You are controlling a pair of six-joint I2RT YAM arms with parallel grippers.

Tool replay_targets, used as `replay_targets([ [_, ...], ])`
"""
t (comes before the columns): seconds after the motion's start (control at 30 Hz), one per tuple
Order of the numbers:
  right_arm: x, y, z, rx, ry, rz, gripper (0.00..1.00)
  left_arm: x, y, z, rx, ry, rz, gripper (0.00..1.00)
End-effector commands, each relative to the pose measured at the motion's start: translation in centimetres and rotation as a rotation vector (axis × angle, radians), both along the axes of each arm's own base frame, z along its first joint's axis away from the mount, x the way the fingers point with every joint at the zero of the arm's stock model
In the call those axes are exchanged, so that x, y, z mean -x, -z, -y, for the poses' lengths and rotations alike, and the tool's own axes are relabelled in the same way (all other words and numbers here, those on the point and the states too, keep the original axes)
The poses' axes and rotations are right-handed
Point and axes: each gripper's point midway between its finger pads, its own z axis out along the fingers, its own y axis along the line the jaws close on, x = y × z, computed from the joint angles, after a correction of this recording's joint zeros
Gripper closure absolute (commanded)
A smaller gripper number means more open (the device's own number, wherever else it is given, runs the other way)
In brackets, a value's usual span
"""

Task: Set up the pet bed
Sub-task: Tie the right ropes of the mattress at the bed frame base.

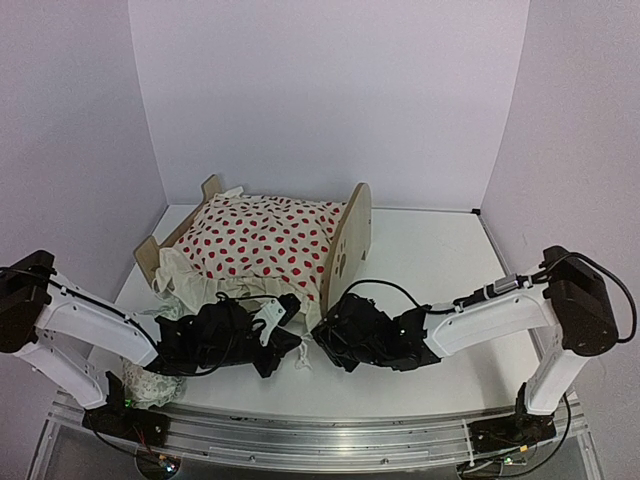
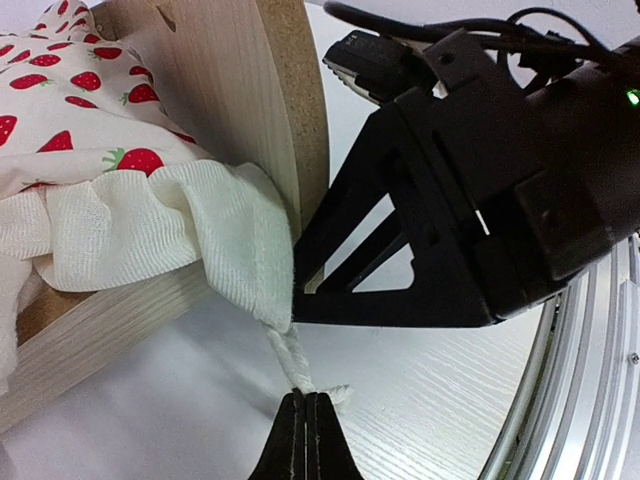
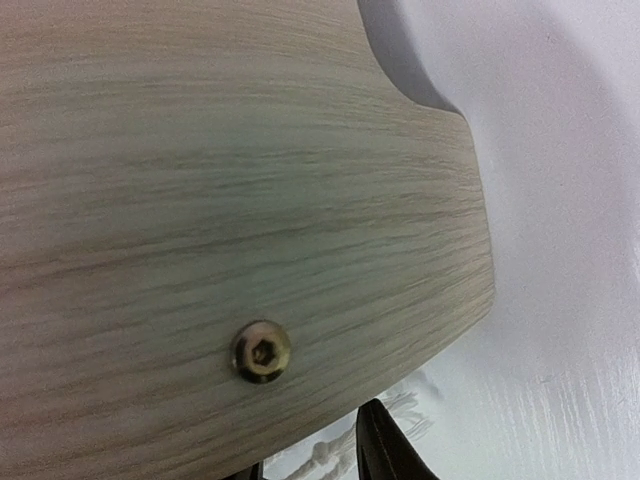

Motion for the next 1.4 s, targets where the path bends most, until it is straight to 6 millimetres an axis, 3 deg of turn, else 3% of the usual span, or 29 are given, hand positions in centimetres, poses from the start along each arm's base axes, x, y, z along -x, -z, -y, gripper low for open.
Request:
replay_targets([
  [0.0, -1.8, -0.1, 0.5, 0.034, 0.085, 0.044, 0.69, 0.9, -2.4, 0.0, 0.069, 0.047, 0.035, 1.00],
  [0.2, -2.3, -0.2, 0.2, 0.043, 0.096, 0.067, 0.82, 1.1, -2.5, -0.5, 0.073, 0.059, 0.044, 1.00],
  [0.37, -2.7, -1.0, -0.5, 0.035, 0.083, 0.094, 0.85, 1.3, -2.4, -0.5, 0.080, 0.066, 0.046, 1.00],
  [0.63, -2.6, -2.6, -1.7, 0.009, 0.008, 0.136, 0.79, 1.0, -2.5, -0.3, 0.093, 0.067, 0.064, 1.00],
  [0.83, -1.1, -2.0, -0.7, 0.037, -0.039, 0.085, 0.78, 0.3, -2.2, 0.2, 0.075, 0.053, 0.074, 1.00],
  [1.13, 0.6, -2.6, 2.5, 0.161, -0.124, 0.072, 0.77, -0.7, -1.6, 0.4, 0.055, 0.034, 0.075, 1.00],
  [1.27, 1.2, -2.6, 1.4, 0.151, -0.185, 0.061, 0.71, -0.7, -1.5, 0.8, 0.063, 0.036, 0.066, 1.00],
  [1.37, 1.5, -2.6, -0.5, 0.116, -0.267, 0.074, 0.66, -0.9, -1.6, 1.1, 0.073, 0.031, 0.056, 1.00],
])
